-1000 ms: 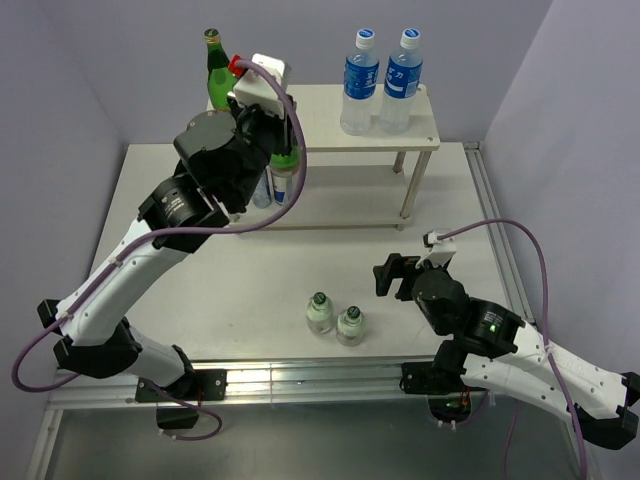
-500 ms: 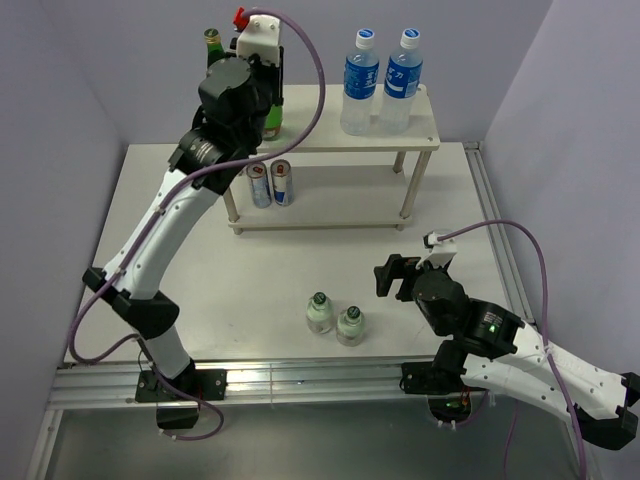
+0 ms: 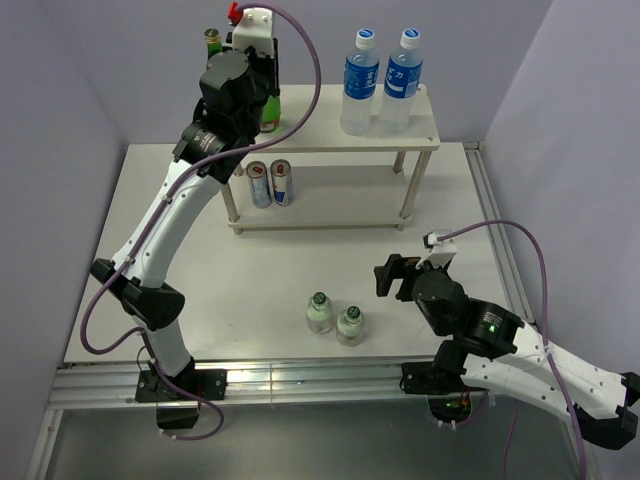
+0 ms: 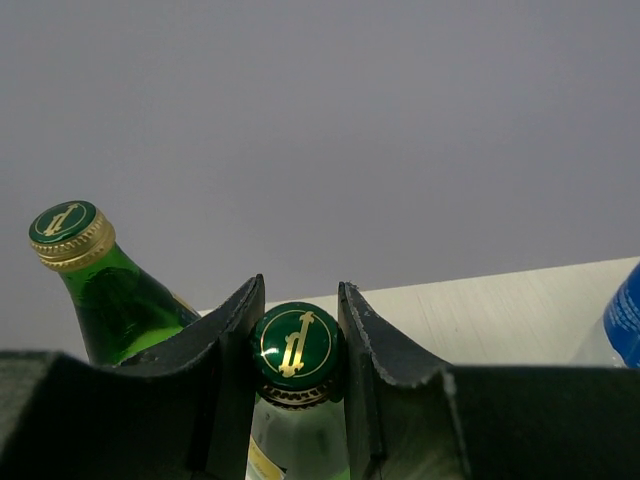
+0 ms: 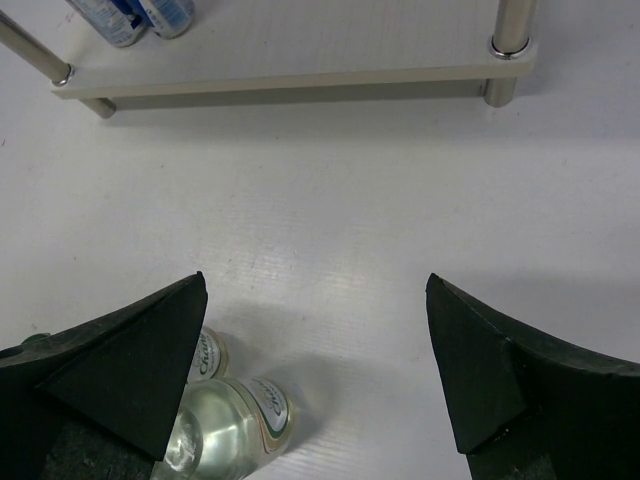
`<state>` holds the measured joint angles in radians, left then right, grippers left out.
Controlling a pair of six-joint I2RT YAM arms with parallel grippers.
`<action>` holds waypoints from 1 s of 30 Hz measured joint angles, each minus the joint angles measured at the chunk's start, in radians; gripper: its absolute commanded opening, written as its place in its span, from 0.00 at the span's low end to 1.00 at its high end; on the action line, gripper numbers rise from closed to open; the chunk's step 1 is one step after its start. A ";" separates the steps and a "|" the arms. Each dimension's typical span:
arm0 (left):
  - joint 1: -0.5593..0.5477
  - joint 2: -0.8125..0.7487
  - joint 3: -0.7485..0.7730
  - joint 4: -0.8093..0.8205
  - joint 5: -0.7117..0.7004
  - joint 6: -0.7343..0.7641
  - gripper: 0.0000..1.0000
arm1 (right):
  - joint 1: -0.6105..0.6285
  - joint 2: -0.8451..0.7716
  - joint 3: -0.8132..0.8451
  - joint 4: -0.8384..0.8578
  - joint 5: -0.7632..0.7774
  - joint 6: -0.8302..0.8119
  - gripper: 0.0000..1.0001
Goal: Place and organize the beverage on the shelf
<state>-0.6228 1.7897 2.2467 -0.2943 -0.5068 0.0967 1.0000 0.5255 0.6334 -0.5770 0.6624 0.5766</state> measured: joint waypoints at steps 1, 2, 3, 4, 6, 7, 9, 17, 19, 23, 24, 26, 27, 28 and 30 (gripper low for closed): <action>0.005 -0.002 -0.008 0.013 0.002 -0.003 0.48 | 0.001 0.000 0.000 0.000 0.000 0.000 0.97; 0.009 -0.004 -0.017 0.024 0.002 -0.004 0.52 | 0.002 0.000 0.000 0.000 0.000 0.000 0.97; 0.012 -0.008 -0.029 0.039 0.004 -0.004 0.55 | 0.002 0.000 0.000 0.000 0.000 0.000 0.97; 0.016 -0.011 -0.037 0.056 0.005 -0.005 0.61 | 0.002 0.000 0.000 0.000 0.000 0.000 0.97; 0.021 -0.017 -0.045 0.078 0.004 -0.005 0.63 | 0.002 0.000 0.000 0.000 0.000 0.000 0.97; 0.024 -0.021 -0.051 0.089 0.005 -0.006 0.64 | 0.002 0.000 0.000 0.000 0.000 0.000 0.97; 0.026 -0.027 -0.051 0.101 0.005 -0.007 0.64 | 0.002 0.000 0.000 0.000 0.001 0.002 0.97; 0.031 -0.073 -0.106 0.142 0.013 -0.013 0.91 | 0.002 0.000 0.000 0.000 0.004 0.003 0.97; 0.031 -0.090 -0.129 0.140 0.018 -0.023 0.99 | 0.002 0.001 0.000 0.000 0.005 0.003 0.97; 0.018 -0.168 -0.215 0.126 0.020 -0.039 0.99 | 0.003 0.002 0.000 0.000 0.010 0.003 0.97; 0.006 -0.209 -0.257 0.127 0.018 -0.039 0.99 | 0.004 0.002 0.000 0.000 0.011 0.003 0.97; -0.033 -0.285 -0.336 0.135 -0.011 -0.032 0.99 | 0.004 0.002 0.000 0.000 0.011 0.003 0.97; -0.065 -0.338 -0.385 0.134 -0.034 -0.028 0.99 | 0.004 0.002 0.000 0.000 0.011 0.003 0.97; -0.105 -0.383 -0.423 0.130 -0.050 -0.027 0.99 | 0.004 0.002 0.000 0.000 0.011 0.003 0.97; -0.187 -0.476 -0.493 0.128 -0.067 -0.031 0.98 | 0.004 0.002 0.000 0.000 0.010 0.002 0.97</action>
<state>-0.8093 1.3132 1.7538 -0.1665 -0.5739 0.0654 1.0039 0.5274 0.6334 -0.5766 0.6720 0.5789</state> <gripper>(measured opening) 0.991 0.972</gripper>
